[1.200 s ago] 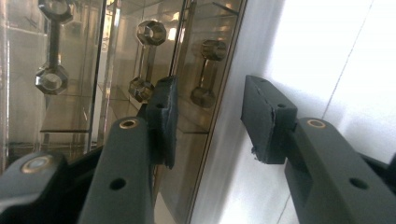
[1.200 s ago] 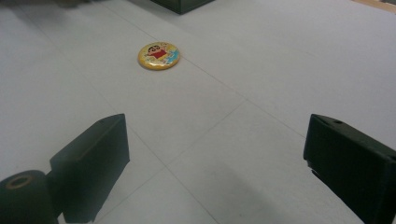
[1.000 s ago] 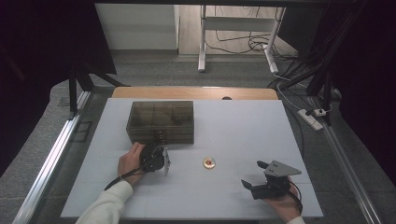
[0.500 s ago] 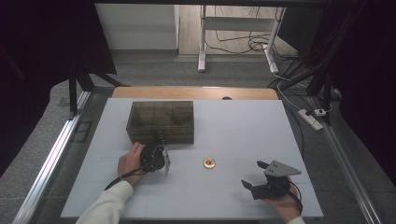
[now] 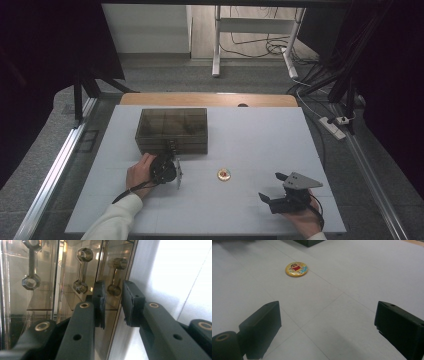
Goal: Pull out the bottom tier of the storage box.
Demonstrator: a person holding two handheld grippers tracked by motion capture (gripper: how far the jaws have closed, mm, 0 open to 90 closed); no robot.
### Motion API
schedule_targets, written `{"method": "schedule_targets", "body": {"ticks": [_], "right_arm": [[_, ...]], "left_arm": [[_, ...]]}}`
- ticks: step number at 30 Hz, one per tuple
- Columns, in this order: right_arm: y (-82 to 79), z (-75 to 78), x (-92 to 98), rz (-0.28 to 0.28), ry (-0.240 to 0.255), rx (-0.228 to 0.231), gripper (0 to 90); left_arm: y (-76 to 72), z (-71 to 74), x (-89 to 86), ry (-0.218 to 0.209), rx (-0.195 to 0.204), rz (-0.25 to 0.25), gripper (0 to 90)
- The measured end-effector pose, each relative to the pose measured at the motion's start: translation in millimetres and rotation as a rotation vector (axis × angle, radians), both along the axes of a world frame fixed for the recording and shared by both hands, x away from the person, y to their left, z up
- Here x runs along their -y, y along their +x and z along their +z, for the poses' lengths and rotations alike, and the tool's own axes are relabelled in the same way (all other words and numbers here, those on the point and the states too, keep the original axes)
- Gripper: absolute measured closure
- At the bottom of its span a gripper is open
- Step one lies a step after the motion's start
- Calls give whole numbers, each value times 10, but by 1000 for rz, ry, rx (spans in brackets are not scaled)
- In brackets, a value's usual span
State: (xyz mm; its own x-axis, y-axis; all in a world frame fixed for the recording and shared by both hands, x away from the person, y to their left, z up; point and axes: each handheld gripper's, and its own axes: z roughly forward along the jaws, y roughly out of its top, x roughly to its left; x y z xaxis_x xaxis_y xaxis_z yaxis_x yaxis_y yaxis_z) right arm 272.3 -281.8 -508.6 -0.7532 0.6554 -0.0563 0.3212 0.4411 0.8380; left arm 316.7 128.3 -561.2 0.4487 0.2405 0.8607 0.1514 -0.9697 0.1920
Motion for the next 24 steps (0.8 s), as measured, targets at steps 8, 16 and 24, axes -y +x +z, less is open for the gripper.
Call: {"method": "schedule_targets", "body": {"ticks": [8, 16, 24], "right_arm": [[-1, 1, 2, -1, 1, 0, 73], [0, 0, -2, -1, 0, 0, 74], [-2, 1, 1, -2, 0, 1, 74]], "left_arm": [[4, -16, 12, 9, 5, -5, 763], [0, -41, 29, 10, 7, -11, 730], [1, -46, 38, 13, 26, -4, 773]]}}
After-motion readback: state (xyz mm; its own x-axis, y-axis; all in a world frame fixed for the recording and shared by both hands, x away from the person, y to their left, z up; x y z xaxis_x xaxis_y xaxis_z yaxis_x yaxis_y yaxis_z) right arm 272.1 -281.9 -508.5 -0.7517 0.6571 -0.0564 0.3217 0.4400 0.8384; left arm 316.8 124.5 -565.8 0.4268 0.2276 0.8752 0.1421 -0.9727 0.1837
